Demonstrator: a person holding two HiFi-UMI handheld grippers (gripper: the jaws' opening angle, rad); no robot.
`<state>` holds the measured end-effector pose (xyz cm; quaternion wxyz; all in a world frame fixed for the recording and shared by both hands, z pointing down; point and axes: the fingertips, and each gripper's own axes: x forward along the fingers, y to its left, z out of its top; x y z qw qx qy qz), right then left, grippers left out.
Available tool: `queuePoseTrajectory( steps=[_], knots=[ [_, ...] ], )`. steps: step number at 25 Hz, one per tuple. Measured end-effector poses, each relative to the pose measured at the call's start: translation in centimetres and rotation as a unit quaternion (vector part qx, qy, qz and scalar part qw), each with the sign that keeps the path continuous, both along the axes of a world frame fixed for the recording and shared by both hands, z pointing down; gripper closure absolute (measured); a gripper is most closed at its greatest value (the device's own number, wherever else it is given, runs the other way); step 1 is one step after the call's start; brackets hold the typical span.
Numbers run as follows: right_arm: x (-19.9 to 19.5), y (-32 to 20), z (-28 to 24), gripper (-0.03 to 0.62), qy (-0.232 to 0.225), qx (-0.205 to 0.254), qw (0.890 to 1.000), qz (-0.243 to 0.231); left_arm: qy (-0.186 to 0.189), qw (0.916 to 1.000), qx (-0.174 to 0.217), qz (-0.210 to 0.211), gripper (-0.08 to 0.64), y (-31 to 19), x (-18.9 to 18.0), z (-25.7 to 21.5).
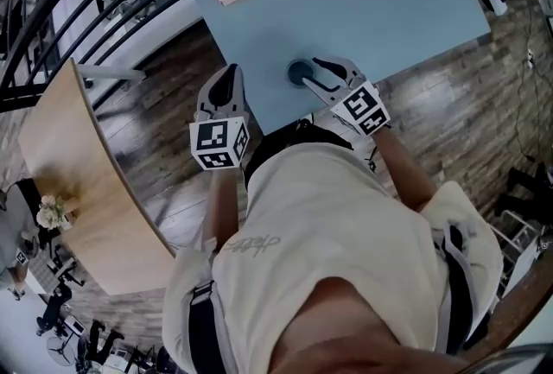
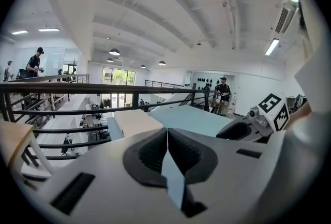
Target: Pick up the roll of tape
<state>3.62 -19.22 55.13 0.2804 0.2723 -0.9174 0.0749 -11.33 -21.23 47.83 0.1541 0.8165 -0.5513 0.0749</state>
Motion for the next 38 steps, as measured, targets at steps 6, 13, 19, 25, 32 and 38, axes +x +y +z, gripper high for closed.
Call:
queuePoseTrajectory(
  steps=[6,13,19,25,32,38],
  knots=[
    [-0.4,0.8,4.3,0.405,0.063,-0.019,0.998,-0.026,0.001,0.9999,-0.011,0.001,0.540,0.5,-0.7,0.8],
    [-1.3,2.1,8.8,0.402,0.119,-0.057,0.989,-0.065,0.001,0.9997,-0.021,-0.010,0.540,0.9,-2.2,1.9],
    [-2.2,2.3,12.1,0.397,0.142,-0.091,0.983,-0.075,0.006,0.9992,-0.036,-0.014,0.540,1.4,-3.1,3.2],
    [-1.8,2.2,14.6,0.394,0.179,-0.119,0.973,-0.081,0.011,0.9991,-0.039,-0.009,0.540,1.5,-3.2,3.4],
    [-2.4,2.6,16.9,0.390,0.217,-0.136,0.962,-0.096,0.013,0.9989,-0.044,-0.005,0.540,1.2,-4.6,4.4],
    [-2.7,3.0,18.5,0.390,0.235,-0.152,0.954,-0.102,0.015,0.9987,-0.048,-0.001,0.540,0.8,-5.0,4.8]
  ],
)
